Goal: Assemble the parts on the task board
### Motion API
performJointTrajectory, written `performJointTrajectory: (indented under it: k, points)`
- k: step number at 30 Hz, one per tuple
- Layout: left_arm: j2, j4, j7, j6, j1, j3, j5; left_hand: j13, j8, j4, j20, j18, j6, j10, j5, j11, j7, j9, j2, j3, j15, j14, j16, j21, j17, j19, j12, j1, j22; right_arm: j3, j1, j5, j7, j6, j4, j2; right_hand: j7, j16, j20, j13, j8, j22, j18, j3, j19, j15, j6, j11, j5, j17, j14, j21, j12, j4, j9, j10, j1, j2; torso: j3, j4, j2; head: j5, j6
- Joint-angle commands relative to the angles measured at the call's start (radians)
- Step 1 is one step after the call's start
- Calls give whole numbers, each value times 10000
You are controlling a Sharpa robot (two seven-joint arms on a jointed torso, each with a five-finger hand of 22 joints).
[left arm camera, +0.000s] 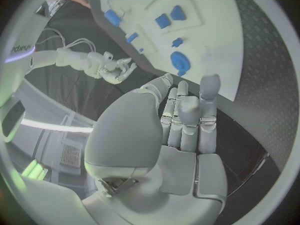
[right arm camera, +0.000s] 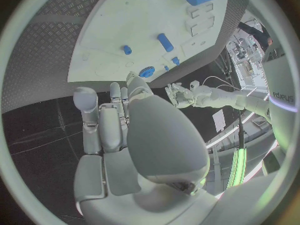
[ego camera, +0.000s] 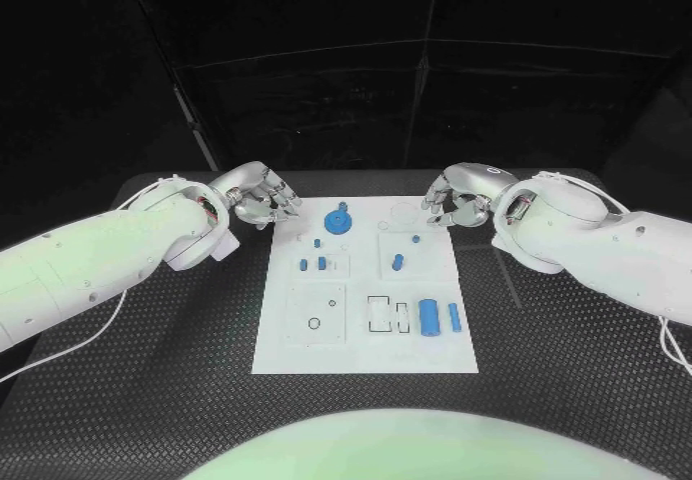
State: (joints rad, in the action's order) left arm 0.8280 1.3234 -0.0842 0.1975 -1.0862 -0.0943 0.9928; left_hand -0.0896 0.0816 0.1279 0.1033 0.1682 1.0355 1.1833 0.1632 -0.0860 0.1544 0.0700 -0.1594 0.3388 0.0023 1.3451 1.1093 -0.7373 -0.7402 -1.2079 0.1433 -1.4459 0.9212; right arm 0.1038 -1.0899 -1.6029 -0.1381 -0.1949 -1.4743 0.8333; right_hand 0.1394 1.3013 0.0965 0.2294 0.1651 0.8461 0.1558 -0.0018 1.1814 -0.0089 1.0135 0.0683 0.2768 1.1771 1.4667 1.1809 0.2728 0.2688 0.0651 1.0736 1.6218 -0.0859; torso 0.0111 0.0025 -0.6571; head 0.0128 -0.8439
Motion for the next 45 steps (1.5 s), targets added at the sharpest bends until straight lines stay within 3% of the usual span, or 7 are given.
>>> performJointTrajectory:
  k: [1,4,9,14,23,45]
  points:
    - [147,301,-1726,745,49,-10,-4545,31,23,-27,66,129,73,-206,-58,-64,59,-22,-22,66,69,-751,-1062,879,1489,570,-18,57,-587,-19,71,-1424,-343,299,-105,-38,115,56,76,-193,-120,19,-202,48,34,95,-35,161,-17,19,354,46,-182,41,-2,-107,-32,-133,5,1,-3,-31,24]
    - [272,533,-2196,707,117,-10,-5783,36,36,-66,109,138,137,-311,-59,-94,81,-20,17,76,100,-1090,-1539,1123,2051,745,39,38,-718,-35,177,-1558,-363,304,-152,-102,158,92,121,-377,-227,53,-204,77,35,140,-72,217,-6,58,353,73,-328,42,0,-188,-66,-181,-8,11,-9,-38,38]
    - [361,804,-2515,661,197,-9,-6547,39,47,-111,132,142,181,-393,-58,-116,102,-21,67,85,121,-1227,-1727,1303,2192,837,101,15,-825,-60,267,-1638,-352,392,-128,-239,176,211,147,-500,-294,202,-225,133,107,158,-72,239,28,213,383,165,-393,24,6,-182,-54,-177,3,11,-8,-32,48]
    - [422,1066,-2658,637,261,-9,-6994,41,43,-138,146,142,172,-456,-62,-136,127,-25,76,72,138,-1295,-1830,1403,2272,878,140,13,-886,-237,303,-1664,-310,436,-68,-346,172,307,161,-635,-341,390,-251,240,206,162,-13,235,71,316,411,292,-440,-8,16,-114,-4,-145,3,-11,-12,-21,85]
    - [461,1223,-2781,621,304,-9,-7228,34,56,-161,150,144,189,-455,-60,-134,127,-21,108,81,139,-1321,-1877,1451,2312,892,184,-10,-917,-313,317,-1673,-270,531,202,-600,166,414,161,-951,-445,605,-278,639,281,157,141,227,-114,409,419,457,-562,-94,25,42,179,-58,11,5,-19,-32,56]
    - [485,1311,-2742,577,311,-9,-7255,30,62,-187,149,147,189,-461,-58,-135,137,-21,129,88,137,-1332,-1912,1486,2344,896,220,-32,-940,-325,427,-1675,-154,988,787,-1054,121,548,115,-1458,-569,1004,-329,1770,377,100,591,154,-344,494,421,762,-746,-302,43,575,302,-71,12,-2,-17,-23,-33]
